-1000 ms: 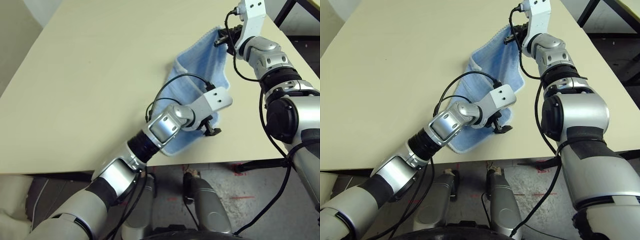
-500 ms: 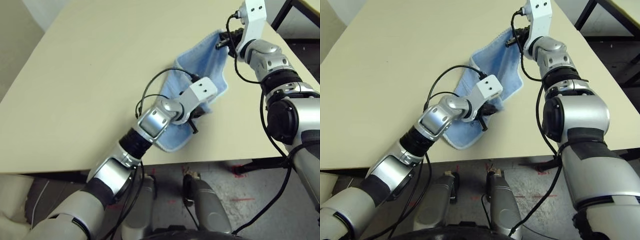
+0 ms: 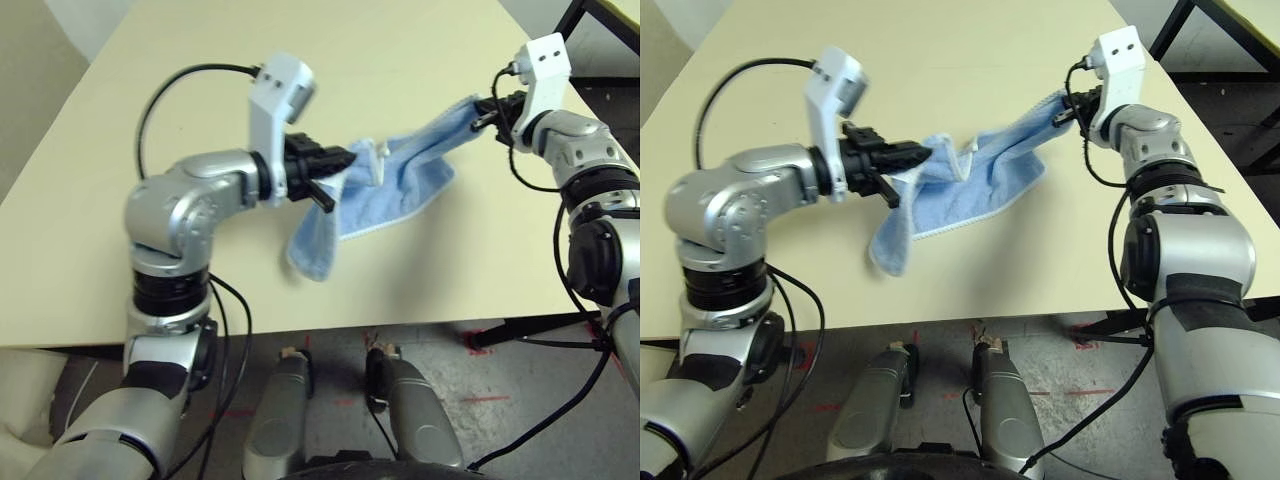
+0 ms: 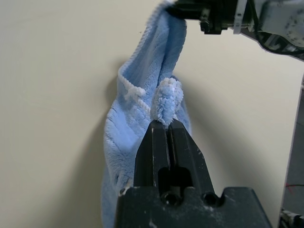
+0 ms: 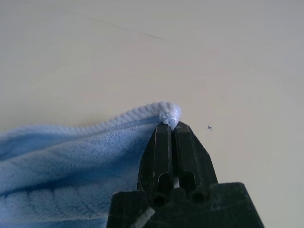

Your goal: Fold the towel and set it aside.

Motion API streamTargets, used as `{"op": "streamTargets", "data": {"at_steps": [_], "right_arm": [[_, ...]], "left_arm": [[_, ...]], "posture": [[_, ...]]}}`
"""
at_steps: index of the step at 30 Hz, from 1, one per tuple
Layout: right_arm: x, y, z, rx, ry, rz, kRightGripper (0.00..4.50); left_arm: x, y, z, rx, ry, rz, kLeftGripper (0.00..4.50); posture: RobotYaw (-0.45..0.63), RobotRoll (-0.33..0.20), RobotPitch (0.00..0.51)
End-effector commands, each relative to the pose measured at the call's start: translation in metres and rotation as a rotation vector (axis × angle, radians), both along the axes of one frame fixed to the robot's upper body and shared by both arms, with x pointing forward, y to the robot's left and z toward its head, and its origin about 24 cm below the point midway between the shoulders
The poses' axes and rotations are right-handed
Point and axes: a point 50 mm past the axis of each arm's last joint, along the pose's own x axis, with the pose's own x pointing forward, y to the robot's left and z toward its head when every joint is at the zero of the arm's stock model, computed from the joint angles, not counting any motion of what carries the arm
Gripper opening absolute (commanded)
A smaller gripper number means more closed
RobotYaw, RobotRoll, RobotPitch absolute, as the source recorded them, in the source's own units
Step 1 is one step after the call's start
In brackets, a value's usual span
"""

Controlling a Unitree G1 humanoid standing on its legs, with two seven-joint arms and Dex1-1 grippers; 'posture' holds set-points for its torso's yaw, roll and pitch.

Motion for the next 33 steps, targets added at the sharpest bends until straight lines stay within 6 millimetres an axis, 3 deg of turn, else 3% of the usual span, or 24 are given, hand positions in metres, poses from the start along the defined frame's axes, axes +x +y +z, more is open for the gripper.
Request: {"op": "streamTargets", "data": {"at_steps": [1,14,23,28,33], "right_arm": [[-0.011,-0.028,0.009,0.016,-0.046,-0.031,0.0],[-0.033,-0.06,0.023,0.134,-0.101,0.085,0.0],[-0.04,-0.048,0.023,0.225,-0.004,0.37,0.0],[-0.047,-0.034,0.037,0.249,0.112,0.63,0.0],[-0.045,-0.028,0.044,0.214,0.132,0.657,0.0]], "left_arm": [[0.001,0.034,0.016,-0.052,-0.03,0.115,0.01],[0.006,0.066,0.028,-0.162,-0.089,0.261,0.01],[0.011,0.069,0.029,-0.228,-0.096,0.274,0.01],[0.008,0.076,0.034,-0.283,-0.112,0.23,0.01],[0.012,0.087,0.035,-0.306,-0.118,0.219,0.01]], "posture": [[0.26,0.0,0.136],[0.25,0.0,0.131],[0.23,0.0,0.128],[0.23,0.0,0.126],[0.22,0.0,0.125]]}}
